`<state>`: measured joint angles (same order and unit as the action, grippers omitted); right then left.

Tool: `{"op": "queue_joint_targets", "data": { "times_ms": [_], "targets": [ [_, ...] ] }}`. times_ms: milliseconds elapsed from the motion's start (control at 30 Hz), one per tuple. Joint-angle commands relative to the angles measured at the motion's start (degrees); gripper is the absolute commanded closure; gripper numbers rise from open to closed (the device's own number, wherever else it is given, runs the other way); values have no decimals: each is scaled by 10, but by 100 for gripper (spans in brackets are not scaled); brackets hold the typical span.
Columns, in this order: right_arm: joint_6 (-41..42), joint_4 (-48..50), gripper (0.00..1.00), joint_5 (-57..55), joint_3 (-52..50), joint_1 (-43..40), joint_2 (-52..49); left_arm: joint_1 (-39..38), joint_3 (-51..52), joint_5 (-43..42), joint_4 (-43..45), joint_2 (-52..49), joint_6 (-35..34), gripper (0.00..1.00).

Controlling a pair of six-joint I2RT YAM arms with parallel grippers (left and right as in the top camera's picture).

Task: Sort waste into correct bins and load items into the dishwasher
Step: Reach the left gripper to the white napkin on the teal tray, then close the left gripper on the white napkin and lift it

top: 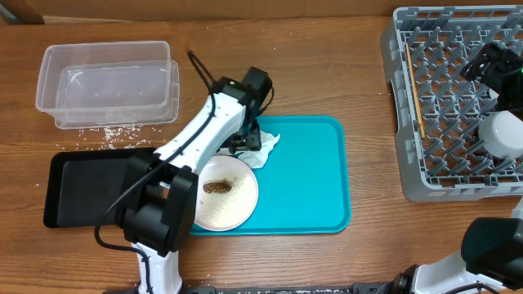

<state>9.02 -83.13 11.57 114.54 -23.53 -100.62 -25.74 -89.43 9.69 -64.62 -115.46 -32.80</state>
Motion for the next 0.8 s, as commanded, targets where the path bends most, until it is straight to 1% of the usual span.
{"op": "queue_joint_targets", "data": {
  "times_ms": [0,167,267,400,533,600,767],
  "targets": [
    [2,3,0,-2,6,0,2,16,-11,10,7,-9,-83,28],
    [2,3,0,-2,6,0,2,17,-7,-8,37,-12,-97,32],
    [2,3,0,-2,6,0,2,17,5,-37,69,-12,-118,39],
    [2,3,0,-2,6,0,2,17,20,-55,91,-12,-125,43],
    [2,3,0,-2,6,0,2,17,30,-54,85,-12,-124,45],
    [2,3,0,-2,6,0,2,17,30,-52,82,-12,-124,48],
    [2,3,0,-2,6,0,2,19,29,-48,58,-11,-122,49]
  ]
}}
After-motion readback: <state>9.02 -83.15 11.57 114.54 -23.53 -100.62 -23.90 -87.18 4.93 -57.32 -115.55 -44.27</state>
